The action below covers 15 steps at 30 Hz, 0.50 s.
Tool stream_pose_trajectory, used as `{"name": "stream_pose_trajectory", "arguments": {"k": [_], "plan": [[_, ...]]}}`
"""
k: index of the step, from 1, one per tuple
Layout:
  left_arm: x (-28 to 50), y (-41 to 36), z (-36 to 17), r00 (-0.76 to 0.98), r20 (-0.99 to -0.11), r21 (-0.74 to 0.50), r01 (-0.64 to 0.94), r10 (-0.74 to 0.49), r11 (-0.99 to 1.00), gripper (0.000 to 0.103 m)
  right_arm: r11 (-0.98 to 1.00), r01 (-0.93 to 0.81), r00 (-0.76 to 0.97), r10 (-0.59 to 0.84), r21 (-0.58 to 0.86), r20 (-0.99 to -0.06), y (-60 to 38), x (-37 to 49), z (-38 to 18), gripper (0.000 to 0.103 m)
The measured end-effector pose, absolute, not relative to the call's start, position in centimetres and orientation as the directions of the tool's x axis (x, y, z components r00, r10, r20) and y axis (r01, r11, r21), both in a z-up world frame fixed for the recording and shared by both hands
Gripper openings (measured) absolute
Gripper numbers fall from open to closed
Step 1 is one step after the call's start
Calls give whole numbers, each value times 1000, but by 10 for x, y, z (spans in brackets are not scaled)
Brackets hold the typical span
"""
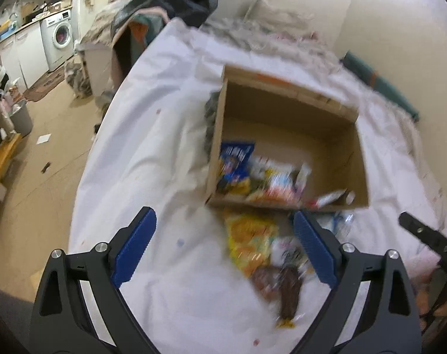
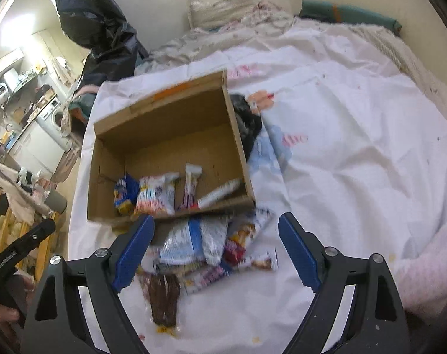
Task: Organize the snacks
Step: 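Grasp the brown Tiandsen meat pack with the left gripper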
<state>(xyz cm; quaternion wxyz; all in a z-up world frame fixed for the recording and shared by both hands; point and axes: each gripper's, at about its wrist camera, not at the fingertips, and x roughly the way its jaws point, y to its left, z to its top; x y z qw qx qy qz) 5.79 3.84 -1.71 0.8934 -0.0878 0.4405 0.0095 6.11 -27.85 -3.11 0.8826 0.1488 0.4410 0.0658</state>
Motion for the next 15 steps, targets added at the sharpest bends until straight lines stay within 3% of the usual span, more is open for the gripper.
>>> {"name": "stream_pose_trajectory", "arguments": {"k": [3, 7, 11, 15], "plan": [[57, 32, -39, 532, -846, -110, -95, -43, 989, 93, 936, 64, 528, 263, 346, -807, -285, 61, -53, 89], [66, 19, -83, 345, -933, -147, -89, -108, 985, 93, 929, 102, 467, 272, 357, -842, -287, 65, -71, 89], [61, -8, -102, 275, -950, -166, -52, -146, 985, 84, 937, 83, 458, 268, 341, -848, -277, 69, -72, 89], [54, -51, -114, 245, -962, -122, 19, -122, 992, 83, 946, 65, 451, 255, 317, -855, -271, 73, -72, 89]]}}
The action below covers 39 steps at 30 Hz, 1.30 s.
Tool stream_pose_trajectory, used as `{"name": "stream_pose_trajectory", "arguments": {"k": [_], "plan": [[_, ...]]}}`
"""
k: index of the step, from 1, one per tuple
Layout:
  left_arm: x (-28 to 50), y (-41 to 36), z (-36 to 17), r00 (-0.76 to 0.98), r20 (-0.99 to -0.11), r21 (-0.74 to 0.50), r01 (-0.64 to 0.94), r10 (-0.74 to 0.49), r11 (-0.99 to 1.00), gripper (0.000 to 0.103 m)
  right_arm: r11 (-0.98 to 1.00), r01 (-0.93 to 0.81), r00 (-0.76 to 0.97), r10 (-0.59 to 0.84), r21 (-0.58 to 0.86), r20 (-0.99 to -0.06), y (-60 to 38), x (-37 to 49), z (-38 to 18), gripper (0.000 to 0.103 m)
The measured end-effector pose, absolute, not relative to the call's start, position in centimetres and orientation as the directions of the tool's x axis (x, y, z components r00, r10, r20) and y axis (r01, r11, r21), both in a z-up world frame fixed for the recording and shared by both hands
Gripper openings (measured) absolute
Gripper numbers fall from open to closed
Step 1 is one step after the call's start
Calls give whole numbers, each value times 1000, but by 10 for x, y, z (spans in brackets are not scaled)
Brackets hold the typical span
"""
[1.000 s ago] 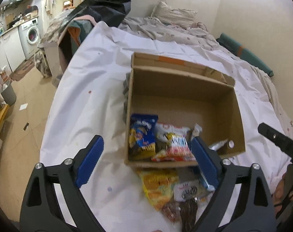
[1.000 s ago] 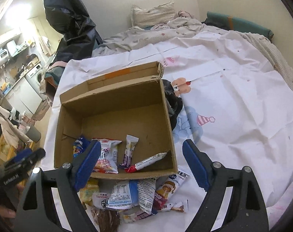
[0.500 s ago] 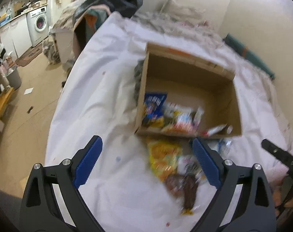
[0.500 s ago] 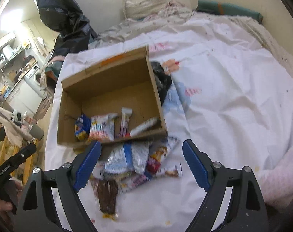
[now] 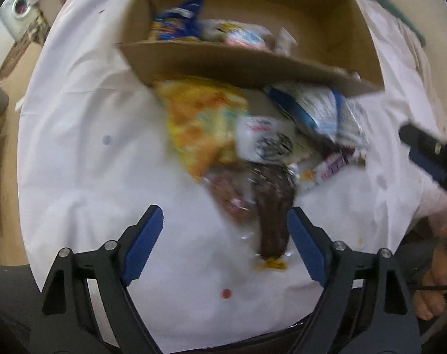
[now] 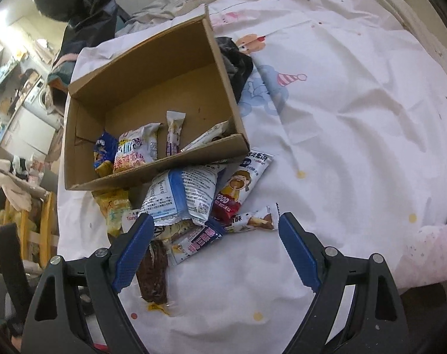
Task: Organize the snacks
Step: 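Grasp the brown Tiandsen meat pack with the left gripper, then carry the meat pack toward the box with the left gripper while the right gripper grasps a purple bar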
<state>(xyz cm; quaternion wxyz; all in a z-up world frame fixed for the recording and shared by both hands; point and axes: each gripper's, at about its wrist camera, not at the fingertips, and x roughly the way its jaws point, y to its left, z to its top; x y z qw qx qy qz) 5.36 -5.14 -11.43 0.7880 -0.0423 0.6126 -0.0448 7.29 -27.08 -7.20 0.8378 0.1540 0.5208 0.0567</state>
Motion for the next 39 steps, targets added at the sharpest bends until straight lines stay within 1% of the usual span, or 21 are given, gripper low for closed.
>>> {"name": "stream_pose_trajectory", "arguments": {"k": [2, 4, 6, 12, 14, 16, 17, 20, 23, 26, 29, 31, 34, 37, 38, 39], "plan": [[54, -67, -116, 248, -963, -95, 46, -104, 994, 79, 943, 80, 453, 253, 322, -855, -274, 73, -71, 89], [55, -84, -121, 252, -965, -62, 65, -76, 996, 77, 939, 102, 456, 251, 330, -854, -279, 73, -71, 89], [58, -97, -127, 244, -968, -35, 76, -53, 996, 77, 930, 132, 450, 253, 344, -856, -287, 74, -72, 89], [66, -137, -157, 191, -975, 144, 147, 115, 978, 77, 892, 206, 440, 282, 402, -852, -308, 74, -75, 89], [68, -146, -161, 190, -971, 173, 156, 142, 972, 77, 889, 213, 442, 282, 405, -852, -311, 74, -74, 89], [70, -148, -161, 187, -972, 170, 149, 141, 974, 77, 884, 218, 437, 291, 415, -851, -313, 74, -74, 89], [70, -149, -161, 189, -973, 164, 148, 135, 975, 74, 882, 221, 432, 294, 417, -852, -314, 74, -75, 89], [70, -149, -160, 194, -974, 155, 177, 120, 972, 57, 871, 233, 413, 315, 433, -855, -317, 75, -79, 89], [64, -147, -155, 186, -977, 138, 197, 102, 971, 51, 862, 241, 398, 331, 445, -856, -317, 76, -82, 89], [59, -138, -140, 181, -982, 97, 191, 61, 977, 50, 865, 238, 396, 329, 442, -857, -316, 75, -82, 89], [53, -125, -116, 188, -982, 50, 193, 13, 980, 50, 865, 236, 390, 332, 442, -859, -314, 76, -83, 89], [48, -112, -94, 197, -980, -3, 187, -40, 982, 50, 865, 233, 370, 345, 445, -863, -311, 77, -88, 89], [46, -91, -68, 226, -971, -39, 176, -79, 984, 50, 841, 233, 300, 416, 489, -859, -303, 79, -104, 89], [49, -63, -51, 260, -962, -51, 149, -89, 988, 50, 815, 253, 249, 466, 521, -849, -289, 80, -121, 88], [48, -55, -50, 269, -959, -50, 139, -87, 989, 50, 806, 258, 242, 480, 533, -843, -285, 80, -125, 83], [47, -47, -46, 278, -957, -50, 132, -85, 990, 50, 797, 269, 234, 490, 540, -840, -280, 82, -130, 74]]}}
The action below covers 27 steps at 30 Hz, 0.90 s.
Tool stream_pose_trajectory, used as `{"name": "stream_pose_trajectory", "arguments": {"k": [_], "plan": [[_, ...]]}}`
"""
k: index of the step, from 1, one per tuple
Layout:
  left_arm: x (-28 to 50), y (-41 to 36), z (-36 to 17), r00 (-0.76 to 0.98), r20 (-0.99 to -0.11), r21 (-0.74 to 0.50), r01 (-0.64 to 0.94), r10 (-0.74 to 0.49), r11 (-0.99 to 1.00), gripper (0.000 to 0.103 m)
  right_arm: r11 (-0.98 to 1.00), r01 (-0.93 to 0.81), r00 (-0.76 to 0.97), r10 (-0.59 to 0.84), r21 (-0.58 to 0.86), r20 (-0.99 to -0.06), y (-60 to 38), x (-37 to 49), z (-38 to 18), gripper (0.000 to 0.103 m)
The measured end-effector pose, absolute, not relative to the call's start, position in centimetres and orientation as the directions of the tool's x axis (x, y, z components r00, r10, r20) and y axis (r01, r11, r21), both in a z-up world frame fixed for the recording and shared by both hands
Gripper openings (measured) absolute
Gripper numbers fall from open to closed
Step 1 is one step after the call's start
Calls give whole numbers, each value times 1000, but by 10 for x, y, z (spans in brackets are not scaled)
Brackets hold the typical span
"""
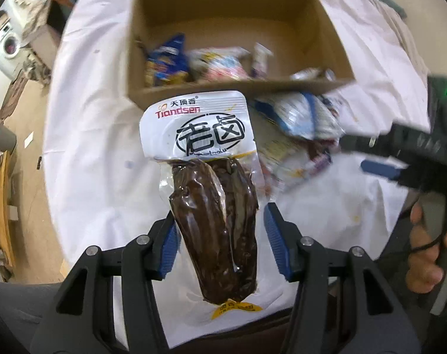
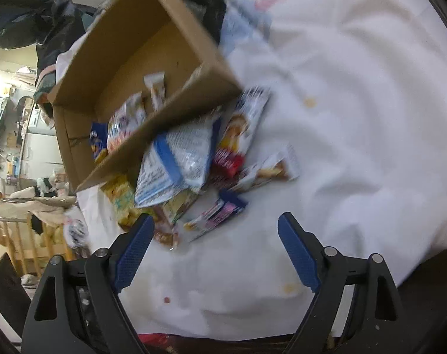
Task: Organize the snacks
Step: 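Carry the meat pack toward the box with the left gripper while the right gripper grasps a purple bar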
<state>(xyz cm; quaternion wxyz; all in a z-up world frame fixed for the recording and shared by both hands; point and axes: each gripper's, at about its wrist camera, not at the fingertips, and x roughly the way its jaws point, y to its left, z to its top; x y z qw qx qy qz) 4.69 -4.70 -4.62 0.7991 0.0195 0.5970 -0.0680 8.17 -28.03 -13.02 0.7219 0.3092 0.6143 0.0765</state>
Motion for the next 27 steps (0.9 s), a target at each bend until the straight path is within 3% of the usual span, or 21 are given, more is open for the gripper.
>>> {"name": "stream_pose_trajectory", "arguments": {"k": [3, 7, 11, 13, 15, 19, 27], "plan": [[53, -28, -46, 308, -948, -49, 102, -79, 994, 50, 806, 304, 214, 462, 508, -861, -271, 87, -142, 63], [51, -15, -54, 354, -931, -63, 79, -87, 995, 50, 811, 330, 185, 446, 483, -876, -259, 96, -157, 61], [53, -6, -63, 356, -927, -107, 38, -113, 994, 50, 862, 294, 155, 383, 412, -911, -242, 99, -167, 52], [53, -4, -60, 369, -921, -121, 34, -125, 992, 50, 885, 269, 151, 351, 380, -924, -238, 98, -165, 45], [55, -5, -56, 382, -916, -118, 32, -121, 993, 50, 889, 251, 144, 357, 383, -923, -237, 97, -164, 26], [54, -2, -57, 373, -916, -154, 13, -148, 988, 50, 880, 222, 158, 392, 419, -906, -236, 85, -155, 16], [56, 2, -57, 388, -913, -142, -8, -127, 990, 50, 849, 115, 288, 468, 516, -835, -242, 65, -112, 16]]}}
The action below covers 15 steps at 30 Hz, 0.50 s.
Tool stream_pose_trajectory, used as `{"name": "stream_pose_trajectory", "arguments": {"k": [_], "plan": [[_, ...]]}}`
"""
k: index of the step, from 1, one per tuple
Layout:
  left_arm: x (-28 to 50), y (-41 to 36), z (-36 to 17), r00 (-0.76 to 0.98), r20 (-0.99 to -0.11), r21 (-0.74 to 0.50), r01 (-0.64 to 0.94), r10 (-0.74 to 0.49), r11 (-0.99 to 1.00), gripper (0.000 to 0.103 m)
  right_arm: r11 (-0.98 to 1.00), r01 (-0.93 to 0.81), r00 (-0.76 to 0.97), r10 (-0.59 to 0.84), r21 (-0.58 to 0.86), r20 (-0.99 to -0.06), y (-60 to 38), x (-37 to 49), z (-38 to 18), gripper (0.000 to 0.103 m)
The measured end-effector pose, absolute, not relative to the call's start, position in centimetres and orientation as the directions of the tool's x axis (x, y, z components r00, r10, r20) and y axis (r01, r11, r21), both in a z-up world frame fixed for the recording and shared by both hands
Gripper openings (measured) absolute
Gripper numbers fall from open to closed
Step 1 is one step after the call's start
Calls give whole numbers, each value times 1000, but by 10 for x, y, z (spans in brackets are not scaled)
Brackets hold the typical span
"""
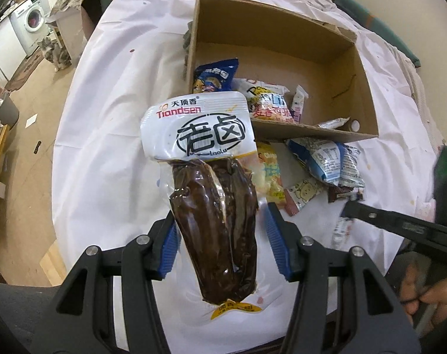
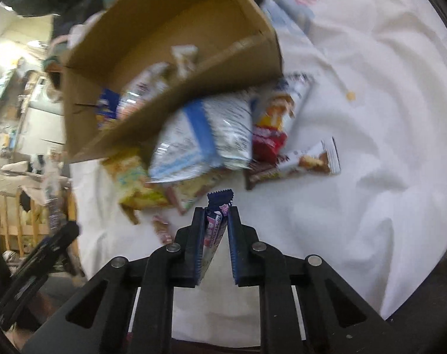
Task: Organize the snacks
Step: 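Carry the meat pack toward the box with the left gripper while the right gripper grasps a purple bar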
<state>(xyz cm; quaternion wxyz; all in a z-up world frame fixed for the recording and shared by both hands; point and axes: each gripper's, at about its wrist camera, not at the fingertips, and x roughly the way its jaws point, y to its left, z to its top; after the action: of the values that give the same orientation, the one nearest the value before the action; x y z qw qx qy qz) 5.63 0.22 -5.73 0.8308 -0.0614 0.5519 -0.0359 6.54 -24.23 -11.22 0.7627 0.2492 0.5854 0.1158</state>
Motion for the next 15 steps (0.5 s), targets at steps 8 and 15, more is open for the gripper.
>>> {"name": "stream_pose_trajectory", "arguments": {"k": [8, 15], "plan": [[54, 8, -49, 437, -893, -137, -33, -109, 990, 50, 789, -45, 433, 568, 613, -700, -233, 67, -53, 16], [75, 0, -3, 514, -850, -120, 25, -116, 992, 50, 818, -91, 513, 528, 569, -676, -244, 88, -18, 16]]}}
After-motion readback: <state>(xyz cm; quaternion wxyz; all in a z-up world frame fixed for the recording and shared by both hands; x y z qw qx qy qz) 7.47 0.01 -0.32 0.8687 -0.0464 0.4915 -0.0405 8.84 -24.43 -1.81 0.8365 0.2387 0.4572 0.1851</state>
